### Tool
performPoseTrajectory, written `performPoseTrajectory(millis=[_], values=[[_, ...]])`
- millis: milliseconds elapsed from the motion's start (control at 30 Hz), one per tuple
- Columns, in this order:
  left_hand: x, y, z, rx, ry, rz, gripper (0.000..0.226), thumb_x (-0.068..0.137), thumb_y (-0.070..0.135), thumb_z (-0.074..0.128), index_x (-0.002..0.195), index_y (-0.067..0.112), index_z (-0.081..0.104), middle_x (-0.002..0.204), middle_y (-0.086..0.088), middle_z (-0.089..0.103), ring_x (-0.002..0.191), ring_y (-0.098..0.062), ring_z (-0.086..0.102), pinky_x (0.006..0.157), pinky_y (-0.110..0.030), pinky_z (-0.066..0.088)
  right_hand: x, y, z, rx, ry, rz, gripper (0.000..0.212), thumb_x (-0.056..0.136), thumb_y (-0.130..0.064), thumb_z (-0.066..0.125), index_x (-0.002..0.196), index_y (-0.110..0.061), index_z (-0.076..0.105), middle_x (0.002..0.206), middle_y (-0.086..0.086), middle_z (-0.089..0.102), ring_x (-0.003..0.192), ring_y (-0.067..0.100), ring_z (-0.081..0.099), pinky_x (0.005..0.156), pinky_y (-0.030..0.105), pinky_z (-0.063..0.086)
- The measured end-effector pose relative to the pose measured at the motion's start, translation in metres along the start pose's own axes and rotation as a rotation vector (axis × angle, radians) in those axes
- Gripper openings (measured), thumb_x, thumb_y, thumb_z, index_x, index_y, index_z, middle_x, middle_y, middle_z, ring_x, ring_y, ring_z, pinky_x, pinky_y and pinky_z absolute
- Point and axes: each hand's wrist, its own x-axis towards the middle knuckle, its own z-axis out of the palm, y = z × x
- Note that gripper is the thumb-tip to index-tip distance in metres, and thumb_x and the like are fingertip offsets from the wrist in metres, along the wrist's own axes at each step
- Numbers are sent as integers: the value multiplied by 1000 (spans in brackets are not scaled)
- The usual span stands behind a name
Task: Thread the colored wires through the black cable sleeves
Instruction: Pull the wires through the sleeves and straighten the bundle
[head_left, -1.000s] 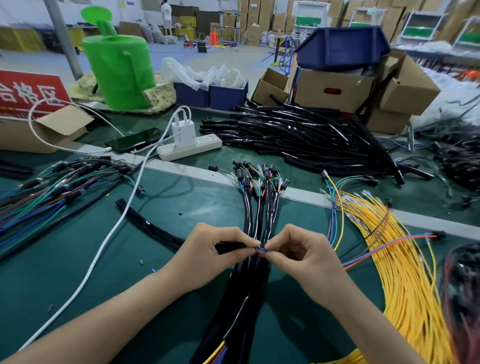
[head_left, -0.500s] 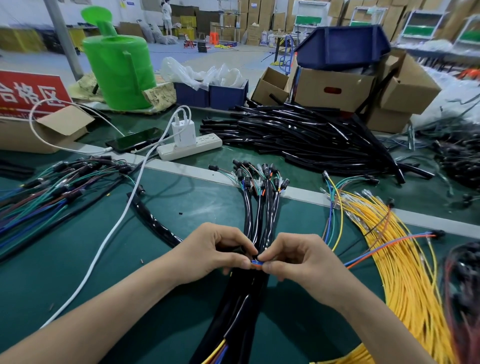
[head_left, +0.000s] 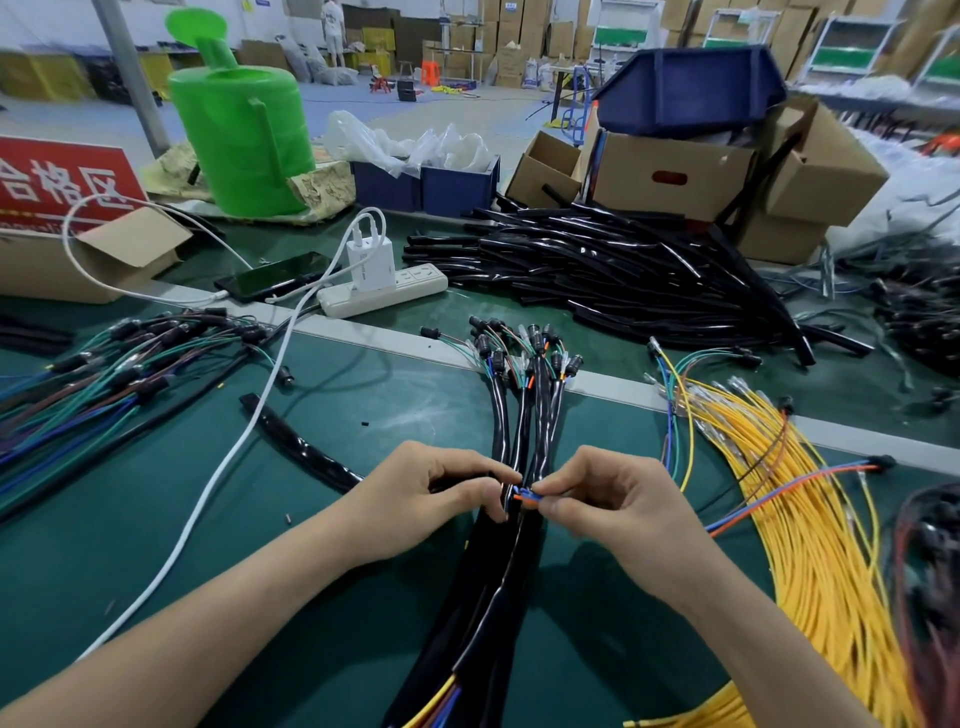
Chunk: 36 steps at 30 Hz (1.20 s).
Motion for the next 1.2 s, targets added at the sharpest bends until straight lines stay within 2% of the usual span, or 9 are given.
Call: performPoseTrajectory(millis=[133,300,567,667,767,833,967,1067,1200], values=[[0,-1,3,134,39,64,10,90,16,62,91,23,69,70,12,69,61,3,58,62,-10,42,1,2,0,27,6,-7,30,78,11,68,66,-17,70,74,12,72,60,9,56,54,15,42],[2,-6,8,227,84,125,15,82,25,68,97,24,72,73,18,69,67,2,64,68,-11,46,1,6,1,-11,4,-16,26,79,7,69,70,-17,71,72,15,69,60,12,50,55,19,38],[1,-3,11,308,135,227,25,78,29,71,100,16,73,89,11,71,74,3,64,70,-18,50,1,8,1,-93,12,-35,21,81,0,70,76,-20,70,66,23,59,58,15,43,55,26,32],[2,-1,11,336,124,247,25,78,25,72,100,13,73,83,13,71,73,6,61,70,-9,45,0,8,1,-113,11,-46,20,81,-1,71,77,-20,70,66,22,60,59,17,45,57,29,33],[3,2,12,390,86,281,25,79,21,72,101,10,73,82,18,60,73,11,52,70,-2,37,0,9,2,-130,7,-47,17,80,-1,71,76,-17,70,58,13,57,56,13,43,54,24,31],[2,2,12,410,88,276,27,81,23,70,105,12,72,76,14,60,68,6,49,66,-5,36,0,9,2,-142,7,-43,16,80,-2,72,74,-17,70,58,8,57,55,12,42,53,23,31],[-1,5,11,442,77,273,31,90,23,59,119,17,66,75,7,55,65,-1,46,64,-8,35,-1,6,2,-173,19,-50,15,80,-6,73,73,-19,69,62,22,58,56,16,42,55,30,31],[-1,6,10,471,32,280,33,94,22,53,126,19,61,81,3,55,70,-7,49,68,-12,39,-1,6,2,-233,28,-73,16,80,-7,74,74,-20,69,54,9,53,51,9,38,51,23,29],[-1,5,12,481,26,303,30,92,18,56,121,14,65,81,-3,58,71,-7,50,68,-15,41,-1,5,1,-247,19,-63,15,80,-7,73,73,-20,69,54,12,52,51,11,37,51,24,28]])
